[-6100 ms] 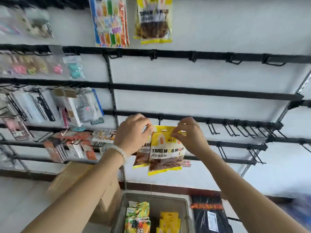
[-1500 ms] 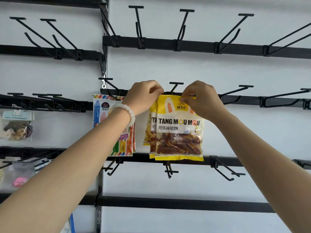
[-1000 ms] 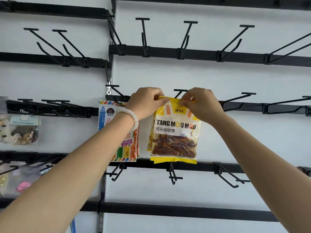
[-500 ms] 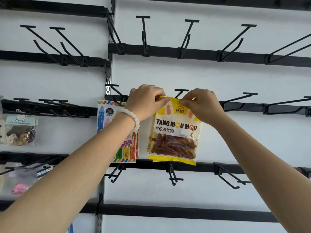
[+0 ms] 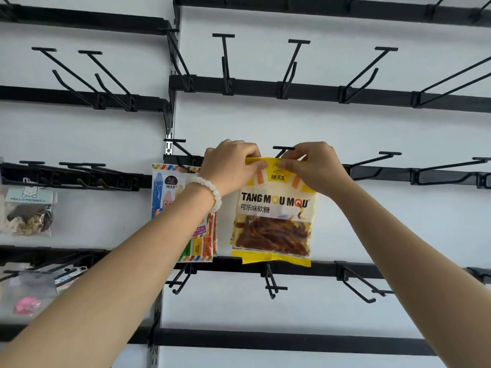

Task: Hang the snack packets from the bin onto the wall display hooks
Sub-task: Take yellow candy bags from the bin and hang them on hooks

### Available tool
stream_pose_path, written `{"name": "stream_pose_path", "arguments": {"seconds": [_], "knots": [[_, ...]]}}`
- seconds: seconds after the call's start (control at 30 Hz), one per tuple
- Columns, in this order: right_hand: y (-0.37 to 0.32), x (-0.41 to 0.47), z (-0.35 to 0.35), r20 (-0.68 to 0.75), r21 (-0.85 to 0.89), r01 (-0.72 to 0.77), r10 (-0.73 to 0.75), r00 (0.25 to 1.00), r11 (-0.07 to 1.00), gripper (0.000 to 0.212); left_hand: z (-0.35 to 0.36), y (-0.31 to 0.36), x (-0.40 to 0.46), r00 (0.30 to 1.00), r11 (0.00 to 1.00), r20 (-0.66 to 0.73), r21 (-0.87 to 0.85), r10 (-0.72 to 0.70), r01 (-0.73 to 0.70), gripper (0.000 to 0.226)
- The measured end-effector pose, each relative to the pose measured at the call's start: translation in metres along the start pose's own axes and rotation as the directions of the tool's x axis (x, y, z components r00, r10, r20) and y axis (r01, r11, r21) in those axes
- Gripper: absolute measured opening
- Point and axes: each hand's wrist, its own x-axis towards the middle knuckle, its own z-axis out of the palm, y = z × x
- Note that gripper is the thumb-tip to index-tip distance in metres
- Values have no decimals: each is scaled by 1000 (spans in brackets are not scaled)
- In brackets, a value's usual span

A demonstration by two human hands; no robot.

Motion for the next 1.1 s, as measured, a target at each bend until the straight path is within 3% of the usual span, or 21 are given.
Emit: {"name": "stream_pose_path", "arguments": {"seconds": [0.3,0.63,1.1], "knots": [[3,5,0,-8,17,5,-5,1000,1000,6,4,4,1,998,998,-48,-49,-44,42,23],[5,8,2,-38,-41,2,-3,999,999,15,6,7,0,991,992,-131,122,12,4,27],[13,8,9,-22,-128,-18,16,1000,992,8,8,10,-1,998,993,-2,97,-65,65,23]]}}
